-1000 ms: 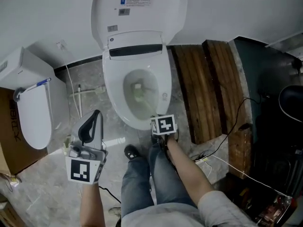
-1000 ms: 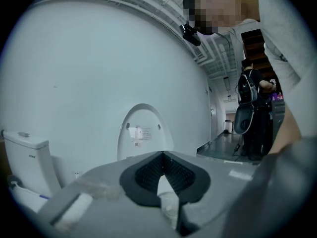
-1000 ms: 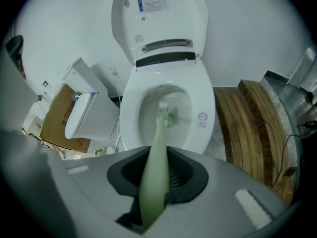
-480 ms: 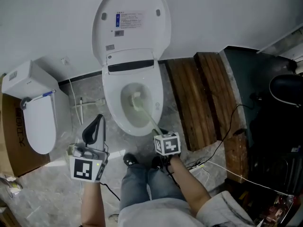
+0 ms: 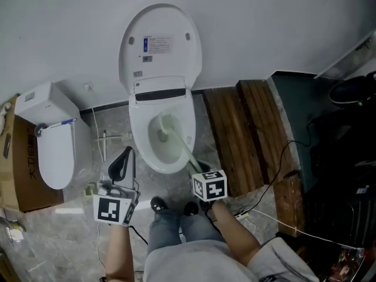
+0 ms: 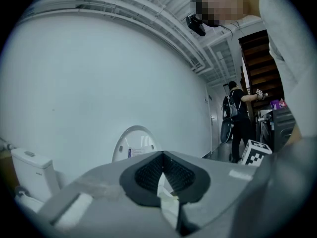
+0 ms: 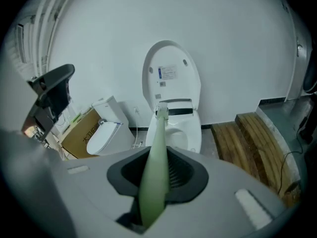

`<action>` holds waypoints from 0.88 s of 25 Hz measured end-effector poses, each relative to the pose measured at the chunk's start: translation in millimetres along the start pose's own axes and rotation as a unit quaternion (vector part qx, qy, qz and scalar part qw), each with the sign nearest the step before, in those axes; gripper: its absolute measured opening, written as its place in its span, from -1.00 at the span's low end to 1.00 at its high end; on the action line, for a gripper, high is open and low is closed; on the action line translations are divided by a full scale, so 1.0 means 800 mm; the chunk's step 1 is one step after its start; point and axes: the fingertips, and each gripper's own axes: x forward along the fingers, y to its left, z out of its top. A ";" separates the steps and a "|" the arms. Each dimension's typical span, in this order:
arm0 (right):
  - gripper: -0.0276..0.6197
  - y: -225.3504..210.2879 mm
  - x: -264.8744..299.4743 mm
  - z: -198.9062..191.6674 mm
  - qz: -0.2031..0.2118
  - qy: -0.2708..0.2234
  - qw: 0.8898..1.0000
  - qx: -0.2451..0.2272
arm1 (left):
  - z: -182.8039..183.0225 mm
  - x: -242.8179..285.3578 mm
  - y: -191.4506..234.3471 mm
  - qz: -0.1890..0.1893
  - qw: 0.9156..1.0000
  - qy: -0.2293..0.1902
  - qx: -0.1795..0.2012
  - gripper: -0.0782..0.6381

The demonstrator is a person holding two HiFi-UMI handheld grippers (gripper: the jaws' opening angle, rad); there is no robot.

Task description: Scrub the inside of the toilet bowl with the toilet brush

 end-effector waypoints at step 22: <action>-0.67 0.030 -0.182 0.102 0.017 -0.189 0.977 -0.092 | 0.090 -0.056 -0.075 0.044 0.998 -0.038 0.005 -0.78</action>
